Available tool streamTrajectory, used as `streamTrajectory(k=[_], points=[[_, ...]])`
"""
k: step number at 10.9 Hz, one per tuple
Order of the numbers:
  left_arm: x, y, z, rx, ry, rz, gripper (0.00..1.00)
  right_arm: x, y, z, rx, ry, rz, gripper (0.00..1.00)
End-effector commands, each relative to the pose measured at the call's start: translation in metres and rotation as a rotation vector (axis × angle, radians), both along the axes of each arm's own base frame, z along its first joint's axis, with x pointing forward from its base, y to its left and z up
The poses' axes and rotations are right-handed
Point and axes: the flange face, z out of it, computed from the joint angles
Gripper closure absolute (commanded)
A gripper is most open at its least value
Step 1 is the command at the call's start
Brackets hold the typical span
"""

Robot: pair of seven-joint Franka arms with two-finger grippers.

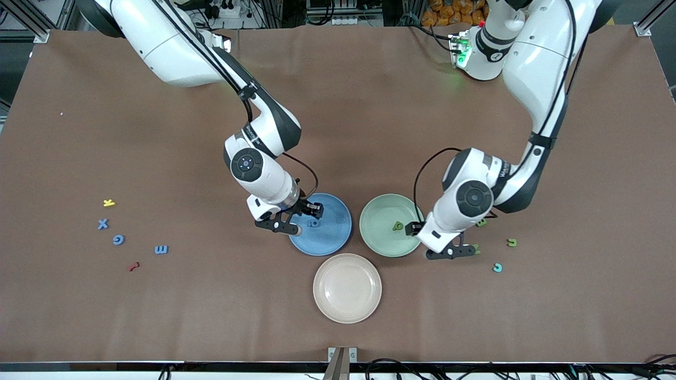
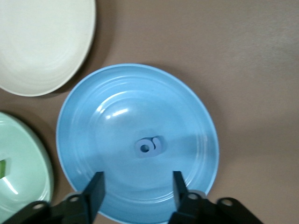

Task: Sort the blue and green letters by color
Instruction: 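Move the left gripper to green Z while the right gripper moves to blue G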

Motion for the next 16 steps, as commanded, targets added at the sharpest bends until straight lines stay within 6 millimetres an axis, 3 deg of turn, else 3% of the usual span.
streamTrajectory(k=[1, 3, 5, 7, 9, 13, 14, 16], points=[[0.006, 0.037, 0.005, 0.015, 0.0, -0.079, 0.0, 0.003, -0.009, 0.001, -0.038, 0.039, -0.015, 0.0], [0.012, 0.055, 0.003, 0.015, 0.003, -0.083, 0.0, -0.003, -0.04, 0.009, -0.144, 0.051, 0.022, 0.0], [0.019, 0.077, 0.001, 0.022, 0.001, -0.078, 0.0, -0.004, -0.096, 0.015, -0.199, 0.033, 0.1, 0.0], [0.028, 0.112, -0.003, 0.037, 0.001, -0.093, 0.0, -0.004, -0.159, 0.012, -0.216, 0.028, 0.198, 0.0], [0.033, 0.131, -0.004, 0.033, -0.001, -0.097, 0.0, -0.007, -0.21, 0.01, -0.23, 0.034, 0.256, 0.0], [0.038, 0.141, -0.022, 0.017, -0.027, -0.077, 0.0, 0.012, -0.38, -0.001, -0.234, 0.027, 0.371, 0.0], [0.039, 0.142, -0.028, 0.011, -0.038, -0.075, 0.0, 0.017, -0.41, 0.0, -0.262, 0.019, 0.369, 0.0], [0.041, 0.142, -0.039, 0.002, -0.054, -0.073, 0.0, 0.019, -0.445, -0.011, -0.277, -0.019, 0.324, 0.0]])
